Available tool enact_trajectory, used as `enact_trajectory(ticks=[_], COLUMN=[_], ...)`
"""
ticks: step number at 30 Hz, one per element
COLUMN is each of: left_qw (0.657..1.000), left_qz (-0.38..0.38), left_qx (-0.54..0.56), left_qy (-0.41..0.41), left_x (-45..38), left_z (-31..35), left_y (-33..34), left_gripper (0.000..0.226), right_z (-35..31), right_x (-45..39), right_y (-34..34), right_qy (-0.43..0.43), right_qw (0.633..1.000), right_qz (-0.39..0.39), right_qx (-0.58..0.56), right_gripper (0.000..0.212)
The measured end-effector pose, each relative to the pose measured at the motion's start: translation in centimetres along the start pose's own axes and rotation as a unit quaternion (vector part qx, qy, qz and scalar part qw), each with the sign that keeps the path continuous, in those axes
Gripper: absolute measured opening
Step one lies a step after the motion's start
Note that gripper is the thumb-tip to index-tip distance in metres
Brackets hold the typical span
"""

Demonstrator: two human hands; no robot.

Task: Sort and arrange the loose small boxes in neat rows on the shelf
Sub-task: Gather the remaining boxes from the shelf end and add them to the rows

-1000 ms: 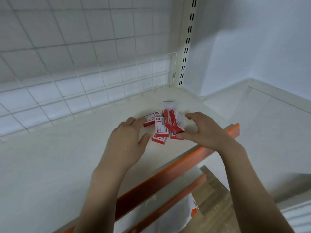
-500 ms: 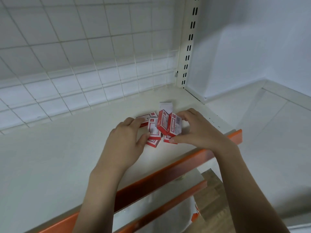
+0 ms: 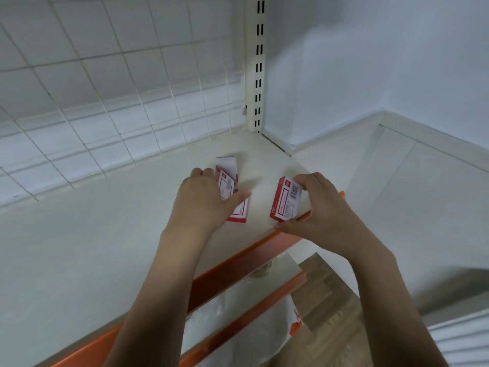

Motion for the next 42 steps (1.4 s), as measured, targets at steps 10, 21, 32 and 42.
enact_trajectory(ticks=[10,21,32,42], left_qw=[0.999,0.972,0.949,0.959], left_qz=[0.007,0.153,0.198,0.213], left_qx=[0.004,0.179,0.245,0.188], left_qy=[-0.049,0.005,-0.03,-0.01], left_x=[-0.2,4.9,13.9,22.0], left_z=[0.5,-3.3,-15.2,-26.7], left_y=[0.4,-4.4,-7.1,-12.4], left_gripper=[0.043,0.009,0.059,0.056], right_z=[-0.1,-3.5,-15.1,-27.9], right_x=[-0.1,-2.0,-1.6,1.4], right_y=[0.9,2.5,8.4,15.7], right_qy=[0.008,-0.04,-0.148,-0.197], right_qw=[1.0,0.997,0.985,0.974], right_qz=[-0.014,0.001,-0.005,0.011], right_qx=[-0.012,-0.059,-0.087,-0.113], right_gripper=[0.067,0.076,0.079,0.062])
Point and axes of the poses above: each hand's wrist, its own x-axis away from the middle knuckle, its own y-axis out of the palm, z = x × y, the point moved 3 cm from there along -x, towards the middle knuckle, and after that the axes turned 7 degrees about -z, right-handed, at the moved point
